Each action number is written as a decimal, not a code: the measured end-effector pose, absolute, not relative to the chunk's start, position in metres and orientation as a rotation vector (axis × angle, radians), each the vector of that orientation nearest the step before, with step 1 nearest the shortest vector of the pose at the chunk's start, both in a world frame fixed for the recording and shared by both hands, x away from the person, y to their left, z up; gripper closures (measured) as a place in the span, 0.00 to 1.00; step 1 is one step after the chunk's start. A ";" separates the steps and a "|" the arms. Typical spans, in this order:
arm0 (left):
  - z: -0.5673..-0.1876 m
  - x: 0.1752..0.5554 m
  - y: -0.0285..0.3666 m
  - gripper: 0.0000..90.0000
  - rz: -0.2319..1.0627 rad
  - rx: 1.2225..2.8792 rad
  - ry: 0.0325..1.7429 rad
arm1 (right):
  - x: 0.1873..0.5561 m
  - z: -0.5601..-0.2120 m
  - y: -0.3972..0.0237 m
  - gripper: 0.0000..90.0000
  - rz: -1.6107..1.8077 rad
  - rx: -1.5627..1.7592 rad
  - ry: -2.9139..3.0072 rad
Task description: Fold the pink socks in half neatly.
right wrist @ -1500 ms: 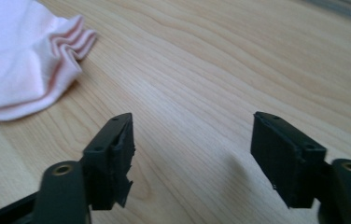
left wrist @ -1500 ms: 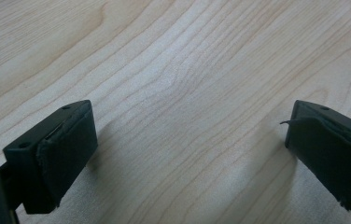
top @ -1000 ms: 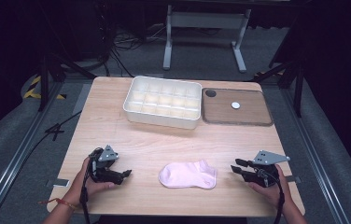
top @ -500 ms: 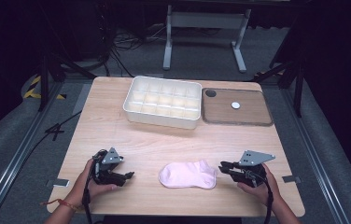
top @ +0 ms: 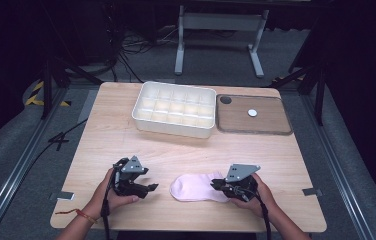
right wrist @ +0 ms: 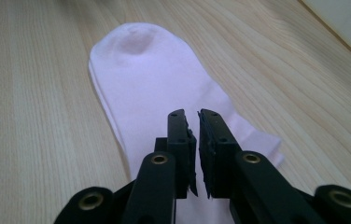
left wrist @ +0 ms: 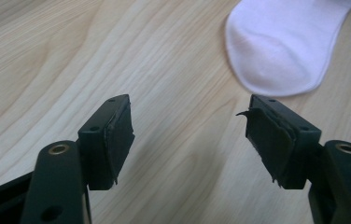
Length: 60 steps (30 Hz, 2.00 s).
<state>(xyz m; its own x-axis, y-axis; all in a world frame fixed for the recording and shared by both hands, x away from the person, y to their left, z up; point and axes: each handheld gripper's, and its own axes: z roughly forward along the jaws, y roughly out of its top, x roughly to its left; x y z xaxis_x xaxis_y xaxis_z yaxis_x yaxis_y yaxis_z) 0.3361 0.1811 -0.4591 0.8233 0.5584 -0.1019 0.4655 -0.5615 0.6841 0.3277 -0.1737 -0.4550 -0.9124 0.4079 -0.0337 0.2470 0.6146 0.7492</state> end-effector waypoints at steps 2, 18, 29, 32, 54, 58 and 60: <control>-0.458 0.337 0.169 0.37 0.130 2.253 0.725 | 0.329 -0.456 -0.164 0.95 1.163 0.528 2.656; -0.474 0.347 0.124 0.41 0.035 2.249 0.751 | 0.340 -0.475 -0.147 0.97 1.154 0.529 2.693; -0.473 0.338 0.117 0.54 0.049 2.290 0.683 | 0.337 -0.478 -0.146 0.98 1.174 0.535 2.673; -0.474 0.339 0.118 0.64 0.020 2.270 0.695 | 0.336 -0.478 -0.146 0.98 1.170 0.527 2.669; -0.461 0.336 0.128 0.87 0.003 2.194 0.646 | 0.334 -0.478 -0.138 0.98 1.164 0.496 2.657; -0.460 0.337 0.129 0.88 -0.006 2.182 0.646 | 0.335 -0.478 -0.135 0.98 1.171 0.495 2.655; -0.460 0.339 0.129 0.88 -0.010 2.170 0.657 | 0.334 -0.478 -0.134 0.98 1.160 0.493 2.653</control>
<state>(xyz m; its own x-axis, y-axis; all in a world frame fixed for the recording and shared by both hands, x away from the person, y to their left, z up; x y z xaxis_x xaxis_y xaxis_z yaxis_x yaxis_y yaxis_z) 0.3386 0.1289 -0.4601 0.8621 0.4518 -0.2296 0.4588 -0.5035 0.7321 0.3344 -0.1344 -0.4782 -0.9235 0.3802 -0.0516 0.2202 0.6354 0.7401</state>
